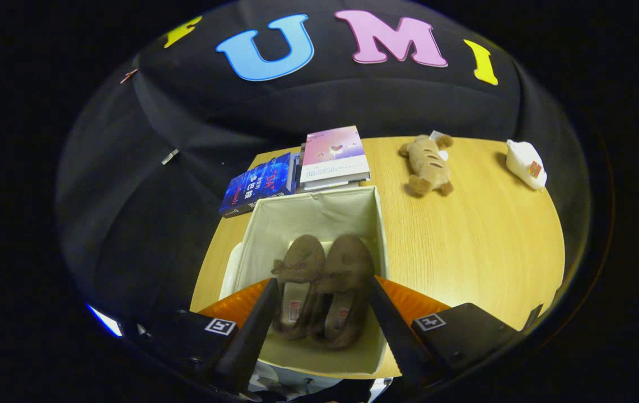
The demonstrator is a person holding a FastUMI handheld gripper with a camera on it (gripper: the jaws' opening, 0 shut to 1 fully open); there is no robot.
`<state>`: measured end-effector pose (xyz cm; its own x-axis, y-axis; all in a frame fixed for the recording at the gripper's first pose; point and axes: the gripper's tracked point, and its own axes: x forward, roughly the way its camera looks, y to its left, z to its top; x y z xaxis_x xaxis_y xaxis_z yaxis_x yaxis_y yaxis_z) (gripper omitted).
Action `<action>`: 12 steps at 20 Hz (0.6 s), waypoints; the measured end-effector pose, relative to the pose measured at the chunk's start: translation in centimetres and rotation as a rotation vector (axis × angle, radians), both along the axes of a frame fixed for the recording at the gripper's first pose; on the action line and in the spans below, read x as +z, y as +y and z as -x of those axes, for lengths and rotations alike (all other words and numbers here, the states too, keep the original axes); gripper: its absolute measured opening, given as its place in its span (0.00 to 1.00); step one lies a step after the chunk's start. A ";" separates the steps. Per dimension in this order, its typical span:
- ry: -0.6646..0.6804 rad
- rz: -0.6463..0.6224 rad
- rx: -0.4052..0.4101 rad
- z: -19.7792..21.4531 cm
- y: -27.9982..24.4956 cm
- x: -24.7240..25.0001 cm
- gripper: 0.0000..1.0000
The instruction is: Open the storage box then place both shoes into the box .Put the left shoe in first, then the right shoe, with the right side of both shoes facing outward in a uniform manner.
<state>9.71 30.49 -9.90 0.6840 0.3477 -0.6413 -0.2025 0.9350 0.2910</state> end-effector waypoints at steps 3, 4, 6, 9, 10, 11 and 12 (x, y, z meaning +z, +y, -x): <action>-0.099 0.008 0.007 0.3 -1.7 3.2 0.99; -0.132 0.006 0.007 0.4 -2.5 4.4 0.99; -0.198 -0.003 0.000 0.5 -4.4 6.7 0.99; -0.287 -0.010 -0.017 0.5 -8.3 9.7 0.99; -0.315 -0.009 -0.024 0.4 -9.9 10.5 0.99; -0.344 -0.005 -0.028 0.4 -11.5 11.4 0.99; -0.375 0.004 -0.031 0.3 -13.2 12.2 0.99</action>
<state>9.36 17.26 2.35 0.8820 0.3207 -0.3453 -0.2656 0.9435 0.1979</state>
